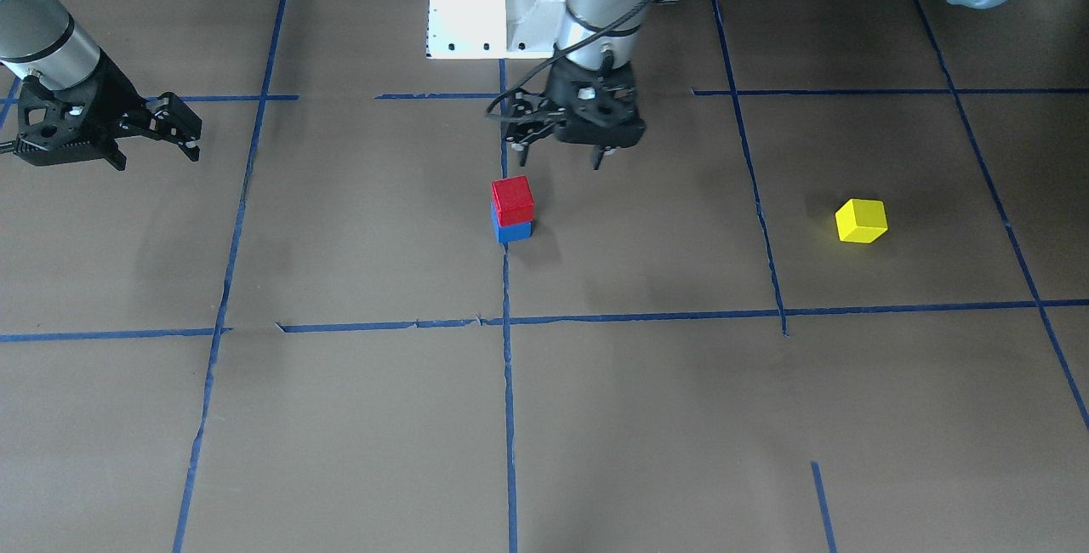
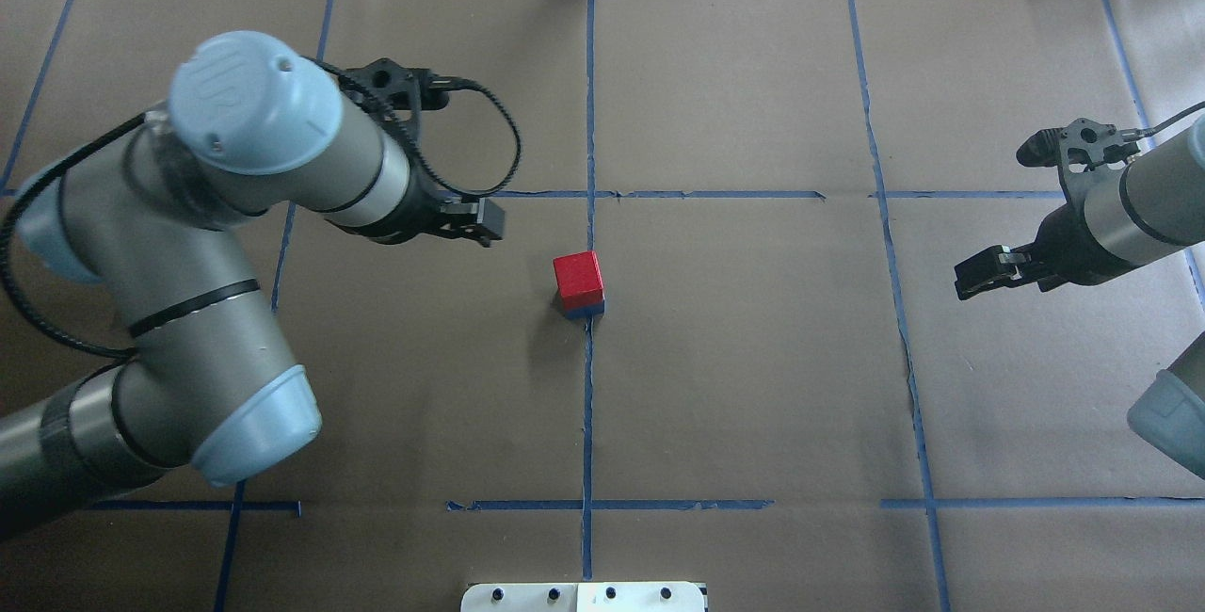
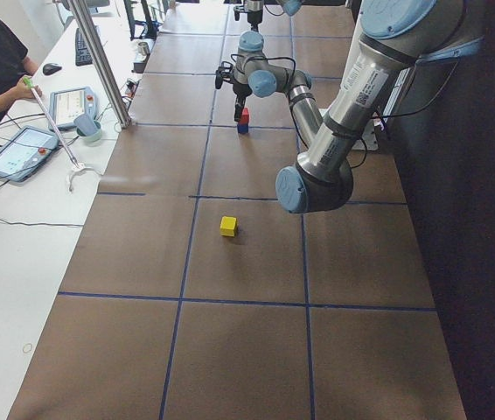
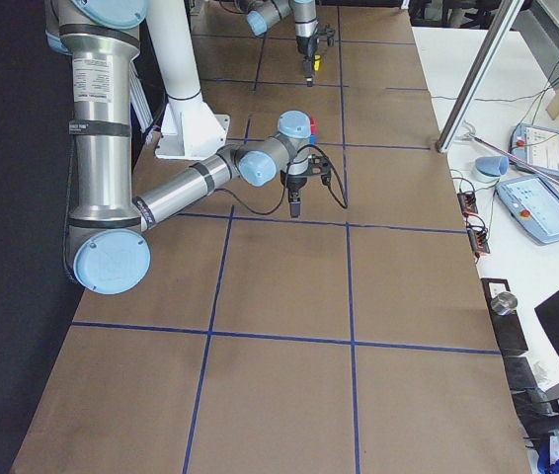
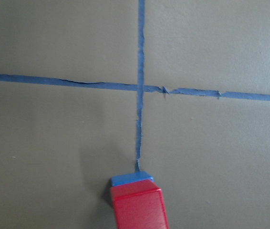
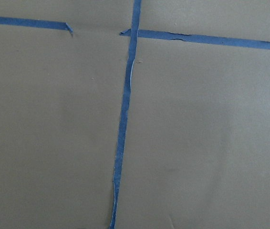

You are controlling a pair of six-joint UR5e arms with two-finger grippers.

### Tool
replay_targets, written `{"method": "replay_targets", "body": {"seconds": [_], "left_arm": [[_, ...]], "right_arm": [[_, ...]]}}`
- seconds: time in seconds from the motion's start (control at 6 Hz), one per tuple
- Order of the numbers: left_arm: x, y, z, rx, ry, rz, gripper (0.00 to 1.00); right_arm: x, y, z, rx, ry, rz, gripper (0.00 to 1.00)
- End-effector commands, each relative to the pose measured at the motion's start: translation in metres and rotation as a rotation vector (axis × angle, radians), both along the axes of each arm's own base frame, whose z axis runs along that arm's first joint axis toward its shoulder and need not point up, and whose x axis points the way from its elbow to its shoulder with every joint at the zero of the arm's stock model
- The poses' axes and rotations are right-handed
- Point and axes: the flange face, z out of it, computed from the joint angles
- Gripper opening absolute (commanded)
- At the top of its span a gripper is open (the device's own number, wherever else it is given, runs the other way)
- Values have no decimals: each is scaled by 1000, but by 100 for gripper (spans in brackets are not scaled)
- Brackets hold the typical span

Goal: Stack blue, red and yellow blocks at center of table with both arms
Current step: 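Open the left gripper and move it back toward the yellow cube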

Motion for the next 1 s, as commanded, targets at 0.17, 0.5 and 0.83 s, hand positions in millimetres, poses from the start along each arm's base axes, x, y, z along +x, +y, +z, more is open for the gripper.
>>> {"method": "replay_targets", "body": {"seconds": [0.17, 0.5, 0.83], "left_arm": [[-116, -10, 146, 25, -83, 152, 99], [-183, -11, 225, -110, -73, 190, 99], [-178, -22, 288, -164, -135, 235, 100]], "right_arm": [[2, 1, -4, 8, -7, 0, 100], [5, 2, -3, 5, -6, 2, 100], [4, 3, -3, 4, -6, 1, 100]]}}
